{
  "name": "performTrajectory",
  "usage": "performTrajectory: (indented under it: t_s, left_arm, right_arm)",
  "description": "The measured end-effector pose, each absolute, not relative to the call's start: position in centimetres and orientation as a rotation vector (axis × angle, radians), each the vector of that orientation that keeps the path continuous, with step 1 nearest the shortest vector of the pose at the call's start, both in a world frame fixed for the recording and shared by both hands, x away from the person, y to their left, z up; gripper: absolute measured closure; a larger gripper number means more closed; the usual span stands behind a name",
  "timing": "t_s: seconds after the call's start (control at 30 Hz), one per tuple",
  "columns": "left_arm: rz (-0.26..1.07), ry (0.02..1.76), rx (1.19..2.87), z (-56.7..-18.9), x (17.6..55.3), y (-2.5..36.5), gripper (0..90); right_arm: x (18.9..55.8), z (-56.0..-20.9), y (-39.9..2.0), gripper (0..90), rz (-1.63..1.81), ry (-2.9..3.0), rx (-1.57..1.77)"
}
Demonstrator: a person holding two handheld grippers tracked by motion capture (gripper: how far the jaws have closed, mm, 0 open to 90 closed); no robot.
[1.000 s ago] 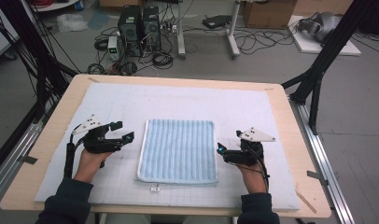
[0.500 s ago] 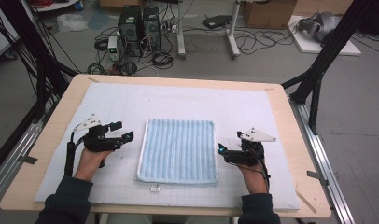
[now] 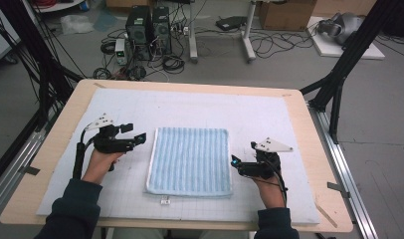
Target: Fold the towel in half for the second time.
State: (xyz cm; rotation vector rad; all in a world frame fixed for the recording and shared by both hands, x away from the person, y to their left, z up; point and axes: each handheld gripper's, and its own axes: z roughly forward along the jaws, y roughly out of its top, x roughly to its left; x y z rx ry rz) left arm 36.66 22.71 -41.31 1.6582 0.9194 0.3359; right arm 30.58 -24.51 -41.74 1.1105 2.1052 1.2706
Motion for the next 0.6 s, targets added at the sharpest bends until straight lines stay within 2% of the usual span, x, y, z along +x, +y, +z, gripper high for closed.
performTrajectory:
  t_s: [0.27, 0.6]
  left_arm:
    - [0.305, 0.937, 1.680, -40.6, 39.8, 20.9, 22.1]
    - [0.310, 0.967, 1.811, -41.3, 43.1, 18.7, 27.0]
  right_arm:
    - [30.6, -41.8, -24.5, 11.0, 1.280, 2.115, 1.109]
    - [30.6, -41.9, -24.5, 11.0, 1.289, 2.117, 1.119]
